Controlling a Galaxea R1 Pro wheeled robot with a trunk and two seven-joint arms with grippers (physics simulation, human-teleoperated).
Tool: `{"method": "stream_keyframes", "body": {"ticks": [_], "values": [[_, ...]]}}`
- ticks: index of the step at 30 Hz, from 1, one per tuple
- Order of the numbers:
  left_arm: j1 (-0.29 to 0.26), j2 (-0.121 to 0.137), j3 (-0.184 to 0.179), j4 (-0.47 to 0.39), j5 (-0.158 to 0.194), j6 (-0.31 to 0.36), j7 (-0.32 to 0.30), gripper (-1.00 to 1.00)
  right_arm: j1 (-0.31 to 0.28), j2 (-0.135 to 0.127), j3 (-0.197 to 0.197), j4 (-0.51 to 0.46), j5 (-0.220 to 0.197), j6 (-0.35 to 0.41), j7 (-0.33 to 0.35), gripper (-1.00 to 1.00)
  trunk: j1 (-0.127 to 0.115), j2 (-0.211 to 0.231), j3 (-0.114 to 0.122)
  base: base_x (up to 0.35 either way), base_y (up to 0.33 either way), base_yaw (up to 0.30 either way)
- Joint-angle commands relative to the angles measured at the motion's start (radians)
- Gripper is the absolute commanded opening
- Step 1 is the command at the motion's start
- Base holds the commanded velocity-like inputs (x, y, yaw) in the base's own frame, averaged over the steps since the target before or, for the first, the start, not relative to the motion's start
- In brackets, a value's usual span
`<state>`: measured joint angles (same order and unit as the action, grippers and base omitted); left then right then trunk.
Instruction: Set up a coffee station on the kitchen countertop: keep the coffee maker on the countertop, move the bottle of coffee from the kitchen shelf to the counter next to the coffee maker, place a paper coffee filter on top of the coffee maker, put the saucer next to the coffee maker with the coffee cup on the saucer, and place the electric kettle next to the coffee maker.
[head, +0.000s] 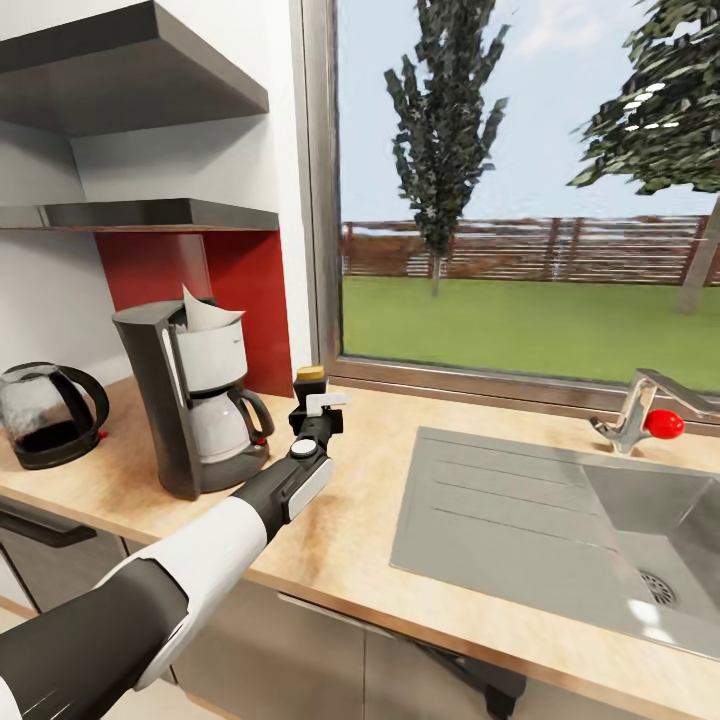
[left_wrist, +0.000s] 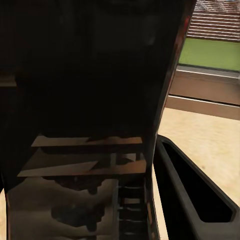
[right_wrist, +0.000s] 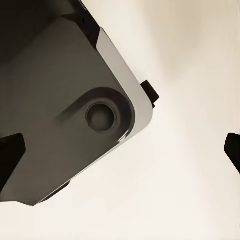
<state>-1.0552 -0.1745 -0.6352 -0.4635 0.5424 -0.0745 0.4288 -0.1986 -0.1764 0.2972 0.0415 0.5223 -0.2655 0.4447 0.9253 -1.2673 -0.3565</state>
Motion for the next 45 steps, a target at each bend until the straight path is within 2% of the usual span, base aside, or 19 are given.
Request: {"method": "stream_keyframes", "body": {"ticks": [1,45], "values": [[-0.002,0.000,-0.008,0.002,0.008,-0.007,0.005,-1.00,-0.002,0.000,0.008,0.003,-0.004,-0.008,0.000,1.00,0.000,-0.001,-0.001,0.064,0.063,0.000],[-0.002,0.000,-0.006,0.003,0.008,-0.007,0.005,-1.00,-0.001,0.000,0.008,0.003,-0.004,-0.008,0.000,1.00,0.000,-0.001,-0.001,0.016,0.011,0.000]]}}
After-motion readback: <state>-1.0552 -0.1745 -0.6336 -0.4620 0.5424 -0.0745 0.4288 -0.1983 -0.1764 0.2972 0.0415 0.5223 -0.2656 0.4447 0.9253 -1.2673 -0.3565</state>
